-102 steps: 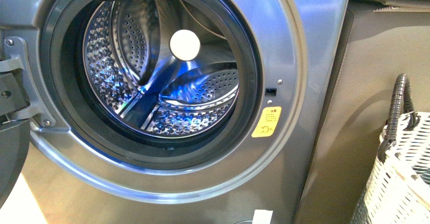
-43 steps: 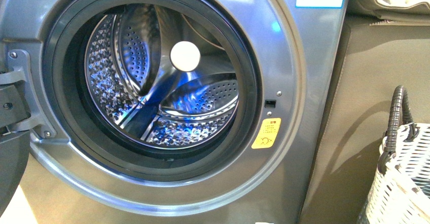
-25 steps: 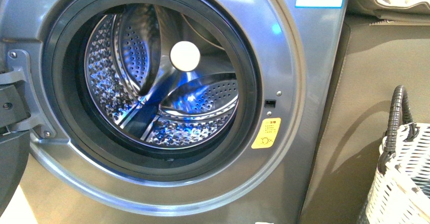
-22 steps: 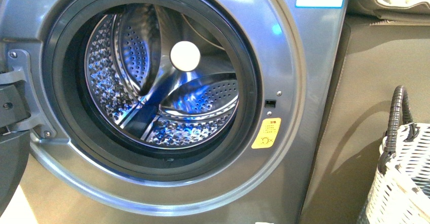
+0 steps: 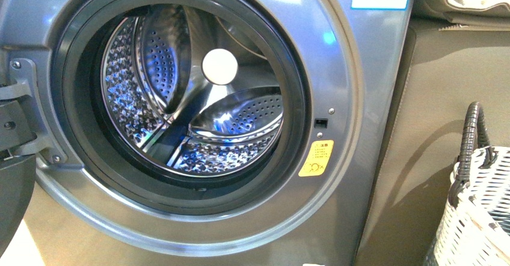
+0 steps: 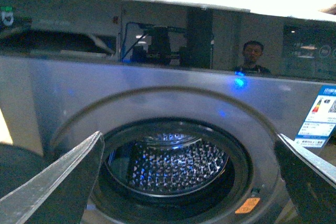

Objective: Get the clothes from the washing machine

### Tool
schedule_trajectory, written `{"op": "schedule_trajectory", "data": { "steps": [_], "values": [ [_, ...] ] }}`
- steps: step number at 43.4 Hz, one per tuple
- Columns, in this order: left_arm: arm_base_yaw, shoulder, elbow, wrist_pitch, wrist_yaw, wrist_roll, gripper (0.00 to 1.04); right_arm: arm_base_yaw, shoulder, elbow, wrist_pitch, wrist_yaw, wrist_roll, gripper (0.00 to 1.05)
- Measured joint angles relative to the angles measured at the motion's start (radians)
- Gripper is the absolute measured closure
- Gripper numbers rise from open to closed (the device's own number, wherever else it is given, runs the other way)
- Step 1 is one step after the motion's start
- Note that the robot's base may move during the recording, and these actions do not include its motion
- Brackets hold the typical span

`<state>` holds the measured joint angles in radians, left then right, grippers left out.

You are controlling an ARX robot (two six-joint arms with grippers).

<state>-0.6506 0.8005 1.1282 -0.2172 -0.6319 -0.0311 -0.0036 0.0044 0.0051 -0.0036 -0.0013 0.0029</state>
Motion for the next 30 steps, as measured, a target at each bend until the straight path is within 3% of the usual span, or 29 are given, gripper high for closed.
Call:
{"op": "schedule_trajectory", "data": {
  "steps": [8, 12, 14, 17, 23, 30],
  "values": [
    [-0.142, -0.104, -0.147, -0.040, -0.163, -0.103, 0.06, 0.000, 0.000, 0.000, 0.000, 0.000, 0.000, 1.02],
    [-0.190, -0.130, -0.190, -0.023, -0.193, -0.146, 0.06, 0.000, 0.000, 0.000, 0.000, 0.000, 0.000, 1.02],
    [-0.196, -0.151, -0.241, 0.010, -0.199, -0.108, 0.15, 0.000, 0.000, 0.000, 0.000, 0.000, 0.000, 1.02],
    [-0.138, -0.220, -0.374, 0.052, -0.129, -0.032, 0.31, 0.000, 0.000, 0.000, 0.000, 0.000, 0.000, 1.02],
    [0.065, -0.389, -0.605, 0.103, 0.071, 0.012, 0.63, 0.000, 0.000, 0.000, 0.000, 0.000, 0.000, 1.02],
    [0.229, -0.498, -0.740, 0.134, 0.226, 0.020, 0.92, 0.000, 0.000, 0.000, 0.000, 0.000, 0.000, 1.02]
  ]
}}
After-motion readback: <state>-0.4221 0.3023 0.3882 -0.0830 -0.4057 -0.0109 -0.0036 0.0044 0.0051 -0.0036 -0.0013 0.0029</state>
